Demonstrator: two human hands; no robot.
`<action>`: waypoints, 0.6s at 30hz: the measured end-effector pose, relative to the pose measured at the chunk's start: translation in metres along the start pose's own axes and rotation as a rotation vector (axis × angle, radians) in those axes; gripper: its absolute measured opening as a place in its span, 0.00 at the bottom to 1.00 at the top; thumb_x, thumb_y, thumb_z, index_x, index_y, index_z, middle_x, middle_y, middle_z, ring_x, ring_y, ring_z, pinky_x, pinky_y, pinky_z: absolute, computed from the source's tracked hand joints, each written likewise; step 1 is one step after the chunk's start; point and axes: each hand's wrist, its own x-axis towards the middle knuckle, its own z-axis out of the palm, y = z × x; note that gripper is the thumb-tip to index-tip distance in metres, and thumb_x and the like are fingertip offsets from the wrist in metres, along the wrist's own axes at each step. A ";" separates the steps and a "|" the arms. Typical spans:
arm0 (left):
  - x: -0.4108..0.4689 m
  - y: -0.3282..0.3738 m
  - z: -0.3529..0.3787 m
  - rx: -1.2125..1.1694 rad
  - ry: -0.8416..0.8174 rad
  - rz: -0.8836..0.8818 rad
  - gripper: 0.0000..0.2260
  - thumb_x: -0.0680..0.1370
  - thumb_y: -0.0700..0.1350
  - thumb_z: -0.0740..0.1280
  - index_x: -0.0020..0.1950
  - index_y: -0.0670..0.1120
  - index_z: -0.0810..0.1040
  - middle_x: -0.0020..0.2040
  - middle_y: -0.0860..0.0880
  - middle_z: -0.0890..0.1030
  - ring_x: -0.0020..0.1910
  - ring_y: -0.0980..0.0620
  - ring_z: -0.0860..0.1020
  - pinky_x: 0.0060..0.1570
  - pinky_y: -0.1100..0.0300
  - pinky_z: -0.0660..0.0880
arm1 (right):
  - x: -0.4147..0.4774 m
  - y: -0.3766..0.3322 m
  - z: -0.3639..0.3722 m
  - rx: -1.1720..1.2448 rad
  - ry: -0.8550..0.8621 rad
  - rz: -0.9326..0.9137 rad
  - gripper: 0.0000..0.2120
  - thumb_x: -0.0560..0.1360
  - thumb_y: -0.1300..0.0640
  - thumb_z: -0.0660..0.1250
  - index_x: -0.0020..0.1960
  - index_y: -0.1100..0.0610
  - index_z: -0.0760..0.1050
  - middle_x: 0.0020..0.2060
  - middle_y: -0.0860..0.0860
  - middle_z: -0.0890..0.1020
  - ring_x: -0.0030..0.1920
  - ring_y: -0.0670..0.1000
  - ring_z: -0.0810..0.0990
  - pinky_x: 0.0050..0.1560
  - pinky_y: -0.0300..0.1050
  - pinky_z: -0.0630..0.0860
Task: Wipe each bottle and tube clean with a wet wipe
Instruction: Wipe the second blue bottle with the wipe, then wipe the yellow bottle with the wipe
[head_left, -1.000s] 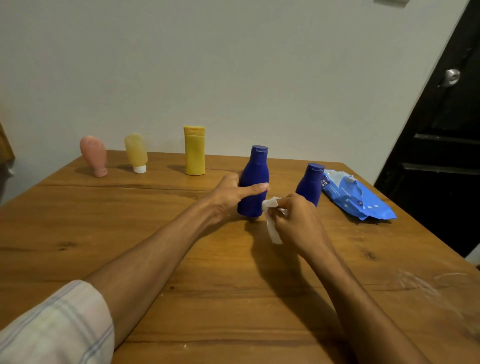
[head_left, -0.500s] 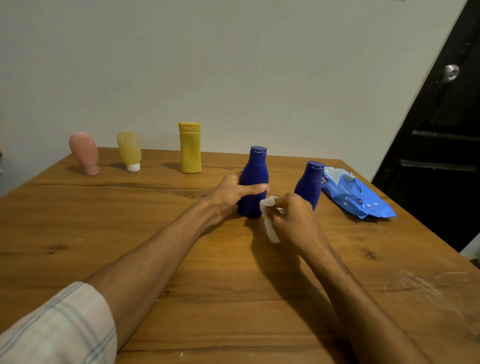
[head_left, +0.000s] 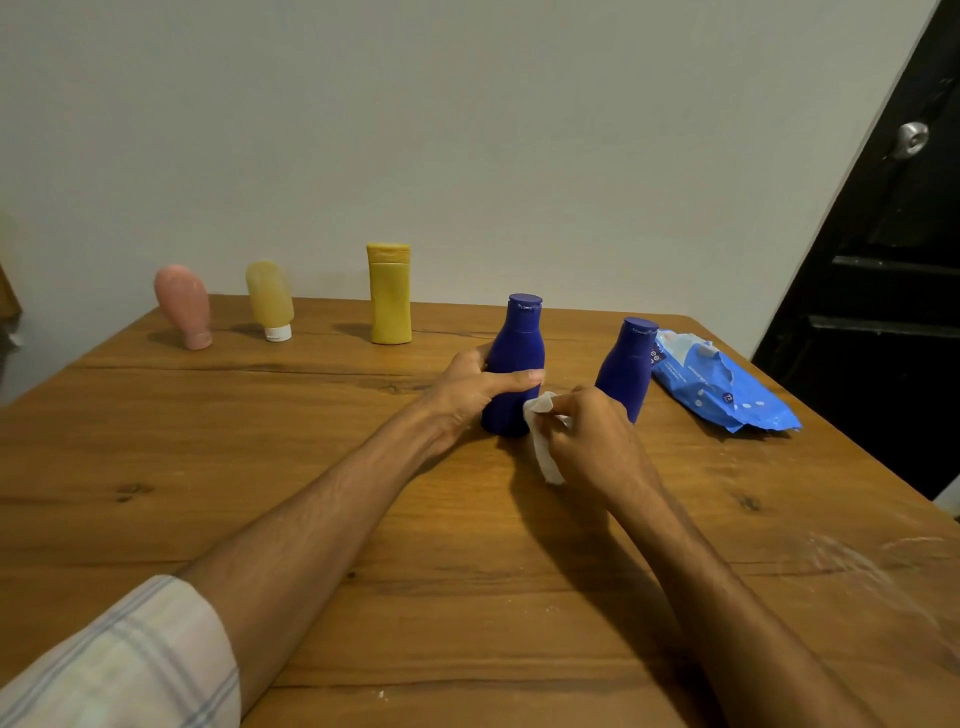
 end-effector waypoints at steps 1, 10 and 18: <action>-0.001 0.000 0.000 0.006 0.005 0.004 0.15 0.71 0.44 0.75 0.56 0.48 0.77 0.57 0.42 0.81 0.58 0.42 0.79 0.65 0.42 0.73 | -0.001 -0.001 0.000 0.002 -0.002 -0.003 0.14 0.77 0.55 0.65 0.62 0.56 0.75 0.59 0.51 0.76 0.50 0.42 0.71 0.46 0.36 0.71; -0.006 0.005 0.003 0.072 0.033 0.006 0.21 0.71 0.45 0.76 0.60 0.50 0.74 0.58 0.48 0.79 0.56 0.49 0.77 0.52 0.56 0.73 | -0.010 -0.013 -0.005 -0.007 0.020 -0.053 0.12 0.78 0.54 0.64 0.59 0.56 0.78 0.54 0.50 0.79 0.46 0.43 0.74 0.42 0.35 0.73; -0.020 0.025 -0.053 0.146 0.070 0.013 0.30 0.61 0.39 0.70 0.62 0.54 0.74 0.59 0.43 0.81 0.59 0.45 0.78 0.61 0.46 0.74 | -0.020 -0.051 0.014 0.047 -0.035 -0.158 0.11 0.78 0.56 0.63 0.60 0.56 0.76 0.51 0.47 0.75 0.49 0.44 0.75 0.48 0.38 0.74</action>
